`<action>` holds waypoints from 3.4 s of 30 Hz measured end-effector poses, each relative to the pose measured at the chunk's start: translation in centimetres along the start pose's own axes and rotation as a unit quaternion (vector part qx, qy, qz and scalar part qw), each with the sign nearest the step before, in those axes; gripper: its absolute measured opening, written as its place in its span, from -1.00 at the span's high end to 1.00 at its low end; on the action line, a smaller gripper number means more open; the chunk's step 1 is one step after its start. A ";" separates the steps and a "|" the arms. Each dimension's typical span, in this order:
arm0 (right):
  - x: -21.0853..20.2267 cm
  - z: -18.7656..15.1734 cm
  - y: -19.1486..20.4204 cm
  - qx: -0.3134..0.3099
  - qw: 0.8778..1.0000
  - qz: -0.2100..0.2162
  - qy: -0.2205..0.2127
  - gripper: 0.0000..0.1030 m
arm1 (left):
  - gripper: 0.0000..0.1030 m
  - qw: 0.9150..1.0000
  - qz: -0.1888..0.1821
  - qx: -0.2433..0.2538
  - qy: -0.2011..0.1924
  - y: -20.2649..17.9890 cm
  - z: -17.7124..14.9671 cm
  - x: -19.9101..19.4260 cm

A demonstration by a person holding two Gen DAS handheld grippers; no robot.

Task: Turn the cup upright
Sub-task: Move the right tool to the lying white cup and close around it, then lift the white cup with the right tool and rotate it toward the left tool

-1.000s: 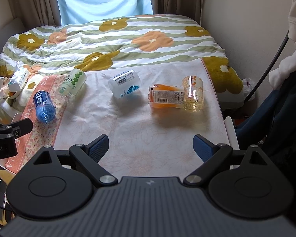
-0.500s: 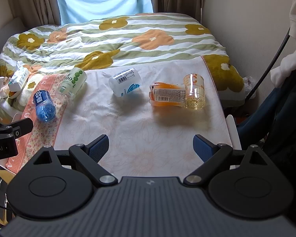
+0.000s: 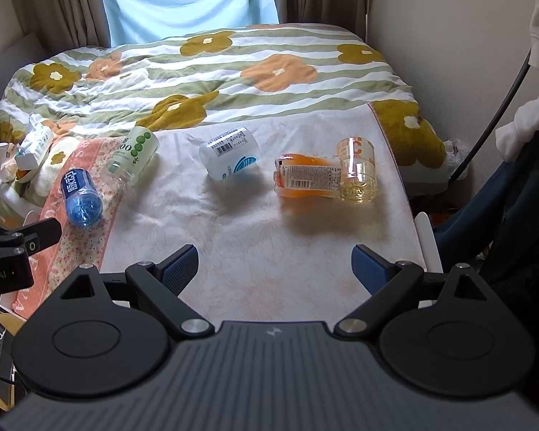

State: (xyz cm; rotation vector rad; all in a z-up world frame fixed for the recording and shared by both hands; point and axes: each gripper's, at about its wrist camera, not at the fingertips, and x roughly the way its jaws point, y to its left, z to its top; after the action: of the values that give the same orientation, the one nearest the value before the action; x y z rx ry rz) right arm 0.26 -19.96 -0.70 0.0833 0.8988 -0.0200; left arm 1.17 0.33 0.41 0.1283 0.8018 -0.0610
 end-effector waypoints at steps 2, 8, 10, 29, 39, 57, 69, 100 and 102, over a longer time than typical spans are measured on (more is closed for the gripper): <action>0.3 0.5 -0.3 0.002 1.000 0.002 0.001 -1.00 | -1.00 1.000 0.004 0.000 0.003 0.3 0.2 0.3; 3.5 3.3 -0.2 0.027 0.999 0.027 0.023 -1.00 | -1.00 1.000 0.010 -0.008 0.017 1.7 1.2 1.9; 4.6 4.4 -0.1 0.035 0.999 0.033 0.026 -1.00 | -1.00 1.000 0.014 -0.009 0.020 2.1 1.4 2.6; 20.1 11.9 1.7 0.193 0.975 0.078 0.075 -1.00 | -1.00 0.997 0.017 -0.025 0.072 5.1 4.3 11.0; 26.1 12.6 1.4 0.259 0.958 0.052 0.113 -0.93 | -1.00 0.995 0.001 -0.018 0.096 5.4 5.3 14.8; 26.0 12.6 2.3 0.230 0.967 0.044 0.105 -0.49 | -1.00 0.994 -0.004 -0.028 0.103 6.4 5.3 15.6; 19.9 10.3 3.4 0.163 0.977 0.077 0.109 -0.49 | -1.00 0.995 0.003 -0.039 0.088 6.7 3.6 12.6; 17.4 0.6 3.2 0.111 0.982 0.081 0.132 -0.53 | -1.00 0.993 -0.006 -0.045 0.105 3.5 -3.1 8.5; 17.5 0.7 3.1 0.112 0.981 0.082 0.133 -0.56 | -1.00 0.993 -0.006 -0.045 0.107 3.4 -3.2 8.5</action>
State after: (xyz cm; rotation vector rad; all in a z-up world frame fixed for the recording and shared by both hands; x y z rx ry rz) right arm 11.84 -16.59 -13.76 0.3763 1.1522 0.0442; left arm 5.13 4.06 -7.66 0.0454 1.0176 -0.0218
